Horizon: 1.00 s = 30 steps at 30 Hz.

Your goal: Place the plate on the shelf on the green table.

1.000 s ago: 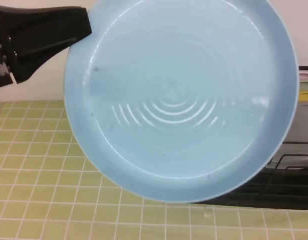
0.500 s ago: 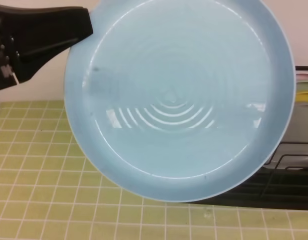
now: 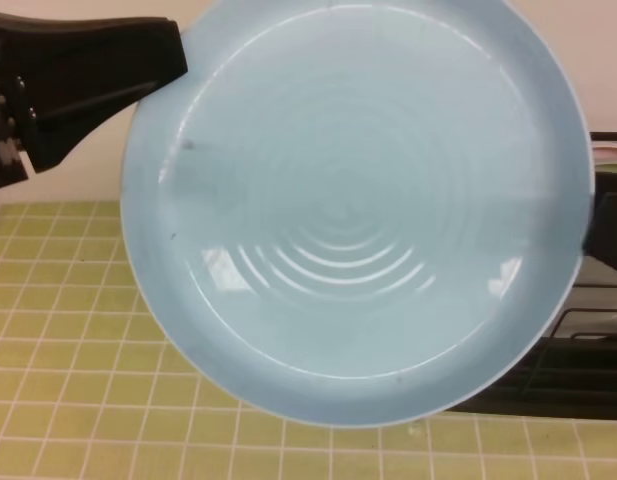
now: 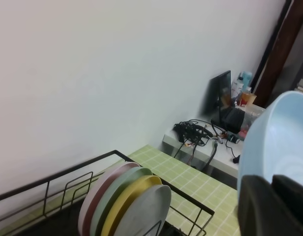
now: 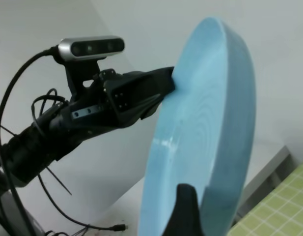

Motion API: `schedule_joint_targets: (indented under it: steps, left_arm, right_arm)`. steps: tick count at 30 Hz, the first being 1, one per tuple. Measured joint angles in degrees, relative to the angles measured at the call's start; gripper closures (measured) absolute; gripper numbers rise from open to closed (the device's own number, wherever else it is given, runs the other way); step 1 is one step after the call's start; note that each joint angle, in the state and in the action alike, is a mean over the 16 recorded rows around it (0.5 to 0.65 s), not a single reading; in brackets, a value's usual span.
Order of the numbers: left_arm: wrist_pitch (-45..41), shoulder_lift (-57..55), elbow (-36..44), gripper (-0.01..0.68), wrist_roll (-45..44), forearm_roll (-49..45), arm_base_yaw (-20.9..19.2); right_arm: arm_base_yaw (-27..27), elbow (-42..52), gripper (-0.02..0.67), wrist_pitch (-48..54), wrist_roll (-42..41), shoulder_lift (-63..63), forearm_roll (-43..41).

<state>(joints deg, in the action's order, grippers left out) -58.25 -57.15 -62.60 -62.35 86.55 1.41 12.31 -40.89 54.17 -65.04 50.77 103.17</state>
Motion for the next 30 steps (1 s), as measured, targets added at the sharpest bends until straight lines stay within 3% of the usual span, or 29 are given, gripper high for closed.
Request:
schedule_joint_targets:
  steps: [4, 7, 17, 23, 30]
  left_arm:
    - [-0.2, 0.0, 0.0, 0.667, 0.0, -0.1, 0.0]
    - [-0.4, 0.0, 0.0, 0.667, -0.1, -0.1, 0.0]
    - [-2.2, 0.0, 0.0, 0.644, -0.6, -1.1, 0.0]
    - [-4.1, 0.1, 0.0, 0.511, -0.5, -2.0, 0.0]
    - [-6.1, 0.2, 0.0, 0.318, 0.4, -3.3, 0.0]
  right_arm:
    - [3.6, -1.2, 0.127, -0.4, -0.1, 3.4, 0.0]
    - [6.3, -2.6, 0.187, -0.2, -0.1, 6.7, 0.0]
    - [13.2, -8.9, 0.517, -1.0, -0.8, 16.3, 0.0]
    - [14.0, -11.9, 0.644, -4.1, -4.3, 18.4, -0.1]
    - [14.0, -13.8, 0.652, -12.1, -15.1, 18.6, -0.9]
